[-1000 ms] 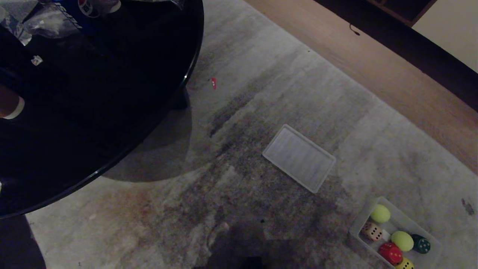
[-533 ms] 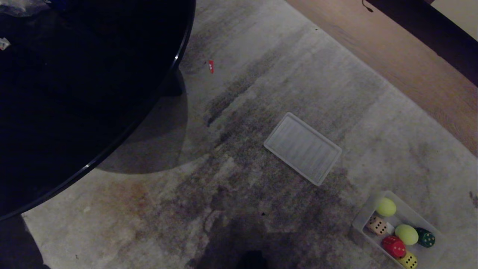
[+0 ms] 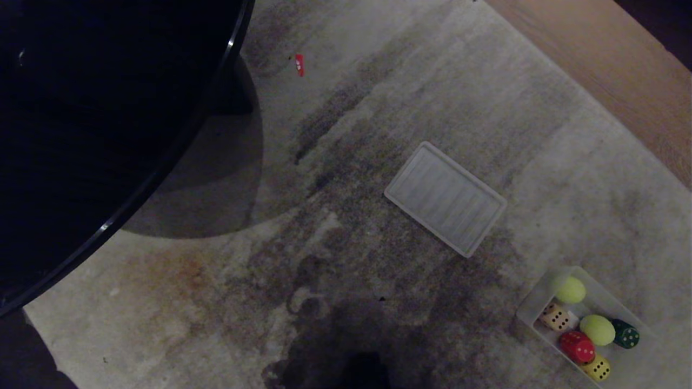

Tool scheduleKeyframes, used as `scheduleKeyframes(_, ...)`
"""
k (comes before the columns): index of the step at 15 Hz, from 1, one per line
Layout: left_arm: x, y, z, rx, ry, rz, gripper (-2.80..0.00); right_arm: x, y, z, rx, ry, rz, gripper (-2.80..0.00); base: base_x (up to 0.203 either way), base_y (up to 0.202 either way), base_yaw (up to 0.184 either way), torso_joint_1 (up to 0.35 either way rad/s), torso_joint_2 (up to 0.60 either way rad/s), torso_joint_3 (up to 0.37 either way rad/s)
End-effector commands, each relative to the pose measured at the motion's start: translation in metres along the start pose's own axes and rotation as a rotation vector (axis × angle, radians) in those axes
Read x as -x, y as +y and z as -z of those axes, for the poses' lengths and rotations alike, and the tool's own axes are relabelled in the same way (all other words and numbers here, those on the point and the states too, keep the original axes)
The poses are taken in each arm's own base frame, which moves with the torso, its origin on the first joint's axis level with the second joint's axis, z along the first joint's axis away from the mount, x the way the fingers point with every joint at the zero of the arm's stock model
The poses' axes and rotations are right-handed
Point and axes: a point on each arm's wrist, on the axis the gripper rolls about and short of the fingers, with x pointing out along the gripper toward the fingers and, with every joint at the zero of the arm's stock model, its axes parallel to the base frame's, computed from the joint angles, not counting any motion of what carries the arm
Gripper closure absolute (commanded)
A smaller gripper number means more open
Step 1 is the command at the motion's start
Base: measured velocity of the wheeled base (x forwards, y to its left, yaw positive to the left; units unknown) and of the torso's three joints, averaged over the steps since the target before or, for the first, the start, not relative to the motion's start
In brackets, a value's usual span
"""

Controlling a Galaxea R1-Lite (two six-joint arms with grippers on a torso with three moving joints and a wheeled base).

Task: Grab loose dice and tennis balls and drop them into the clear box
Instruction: Close the lid

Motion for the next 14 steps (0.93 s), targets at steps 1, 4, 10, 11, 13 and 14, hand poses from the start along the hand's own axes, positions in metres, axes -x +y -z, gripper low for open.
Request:
scheduleKeyframes(1, 0.0, 0.0, 0.0, 0.0, 0.003, 0.001, 0.0, 0.0, 0.0, 0.0, -0.001, 0.0, -0.001, 0.0, 0.0, 0.0, 0.0, 0.002, 0.0, -0.196)
scheduleKeyframes(4, 0.0, 0.0, 0.0, 0.0, 0.003, 0.001, 0.0, 0.0, 0.0, 0.0, 0.0, 0.0, -0.001, 0.0, 0.0, 0.0, 0.0, 0.002, 0.0, -0.17)
scheduleKeyframes(10, 0.0, 0.0, 0.0, 0.0, 0.003, -0.001, 0.0, 0.004, 0.0, -0.012, -0.021, -0.028, 0.011, 0.0, 0.0, 0.0, 0.0, 0.001, 0.0, -0.019)
scheduleKeyframes(11, 0.0, 0.0, 0.001, 0.0, 0.004, 0.0, 0.0, 0.004, 0.0, -0.022, -0.027, -0.019, 0.011, 0.0, 0.0, 0.0, 0.0, 0.0, 0.0, 0.0)
scheduleKeyframes(13, 0.0, 0.0, 0.001, 0.0, 0.004, 0.0, 0.0, -0.008, 0.0, -0.054, -0.082, 0.067, 0.018, 0.0, 0.0, 0.0, 0.0, 0.0, 0.0, 0.0)
scheduleKeyframes(14, 0.0, 0.0, 0.0, 0.0, 0.004, 0.0, 0.0, -0.02, -0.001, -0.069, -0.117, 0.131, 0.027, 0.0, 0.0, 0.0, 0.0, 0.0, 0.0, 0.0)
